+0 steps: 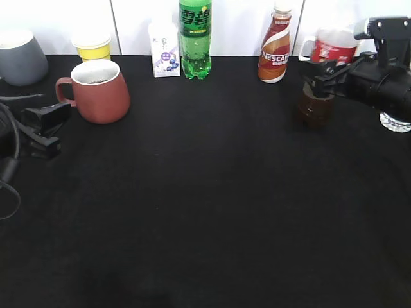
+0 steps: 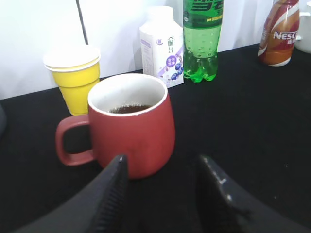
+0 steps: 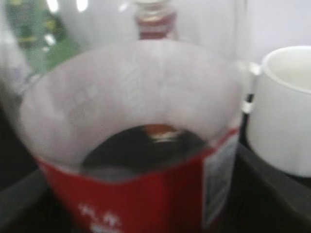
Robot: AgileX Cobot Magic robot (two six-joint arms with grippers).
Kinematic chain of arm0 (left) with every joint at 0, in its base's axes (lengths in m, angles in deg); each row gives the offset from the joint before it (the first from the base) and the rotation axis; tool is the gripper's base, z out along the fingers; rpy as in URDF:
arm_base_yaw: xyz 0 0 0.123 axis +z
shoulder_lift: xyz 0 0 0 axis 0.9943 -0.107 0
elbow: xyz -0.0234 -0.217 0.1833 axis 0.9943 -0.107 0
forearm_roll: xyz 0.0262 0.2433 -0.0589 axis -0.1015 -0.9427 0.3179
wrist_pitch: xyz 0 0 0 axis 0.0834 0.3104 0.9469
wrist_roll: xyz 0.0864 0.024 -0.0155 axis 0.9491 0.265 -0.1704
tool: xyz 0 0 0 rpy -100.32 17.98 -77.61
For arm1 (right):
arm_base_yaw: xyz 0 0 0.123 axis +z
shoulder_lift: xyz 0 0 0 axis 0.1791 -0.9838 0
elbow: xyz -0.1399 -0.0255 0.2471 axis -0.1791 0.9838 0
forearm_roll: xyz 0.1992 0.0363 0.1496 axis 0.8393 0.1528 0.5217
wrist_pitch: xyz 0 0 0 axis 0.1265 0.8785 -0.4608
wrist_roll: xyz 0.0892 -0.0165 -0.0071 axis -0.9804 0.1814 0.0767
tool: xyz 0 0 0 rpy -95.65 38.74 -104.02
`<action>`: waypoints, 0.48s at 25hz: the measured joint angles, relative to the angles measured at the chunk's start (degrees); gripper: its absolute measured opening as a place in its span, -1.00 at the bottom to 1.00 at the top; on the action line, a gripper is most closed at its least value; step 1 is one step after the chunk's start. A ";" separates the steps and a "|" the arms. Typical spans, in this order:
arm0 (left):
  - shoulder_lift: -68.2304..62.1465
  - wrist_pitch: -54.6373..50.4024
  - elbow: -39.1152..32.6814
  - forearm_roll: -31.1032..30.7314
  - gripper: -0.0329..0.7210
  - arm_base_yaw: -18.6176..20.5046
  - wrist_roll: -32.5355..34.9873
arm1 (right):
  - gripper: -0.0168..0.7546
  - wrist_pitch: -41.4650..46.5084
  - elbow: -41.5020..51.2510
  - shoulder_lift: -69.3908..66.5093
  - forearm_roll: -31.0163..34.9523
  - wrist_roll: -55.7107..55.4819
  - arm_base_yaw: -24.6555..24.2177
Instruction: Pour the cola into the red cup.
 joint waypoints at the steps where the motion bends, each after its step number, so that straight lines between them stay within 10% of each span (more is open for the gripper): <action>1: 0.00 0.00 0.01 0.00 0.01 0.00 0.00 | 0.67 1.37 0.14 0.84 -1.92 -1.88 0.00; 12: 2.05 -8.46 0.01 -0.07 0.01 0.00 -4.44 | 0.67 14.09 8.90 10.57 -3.37 -3.14 0.00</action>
